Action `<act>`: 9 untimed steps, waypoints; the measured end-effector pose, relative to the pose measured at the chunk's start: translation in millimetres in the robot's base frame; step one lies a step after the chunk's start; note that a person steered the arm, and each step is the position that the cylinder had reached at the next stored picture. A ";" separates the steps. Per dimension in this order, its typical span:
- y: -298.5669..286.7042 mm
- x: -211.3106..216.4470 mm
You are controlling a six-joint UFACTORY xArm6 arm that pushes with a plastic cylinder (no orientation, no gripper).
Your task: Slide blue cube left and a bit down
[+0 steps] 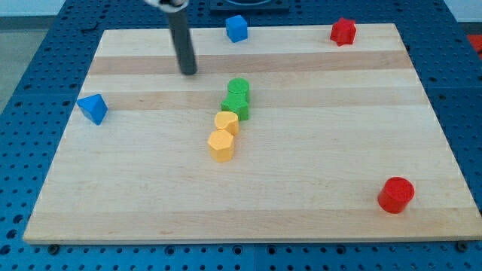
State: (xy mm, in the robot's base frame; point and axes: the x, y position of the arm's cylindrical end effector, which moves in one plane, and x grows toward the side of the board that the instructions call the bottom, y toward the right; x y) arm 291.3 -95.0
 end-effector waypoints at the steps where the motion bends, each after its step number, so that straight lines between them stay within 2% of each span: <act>1: 54.0 -37.4; 2: 94.5 -40.5; 3: 111.3 -61.8; 4: 111.3 -96.5; 5: 102.9 -98.4; 6: 72.5 -97.1; 7: -3.6 -97.7; 8: -38.9 -97.9; 9: -45.8 -97.9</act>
State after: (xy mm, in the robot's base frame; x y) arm 193.4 -140.8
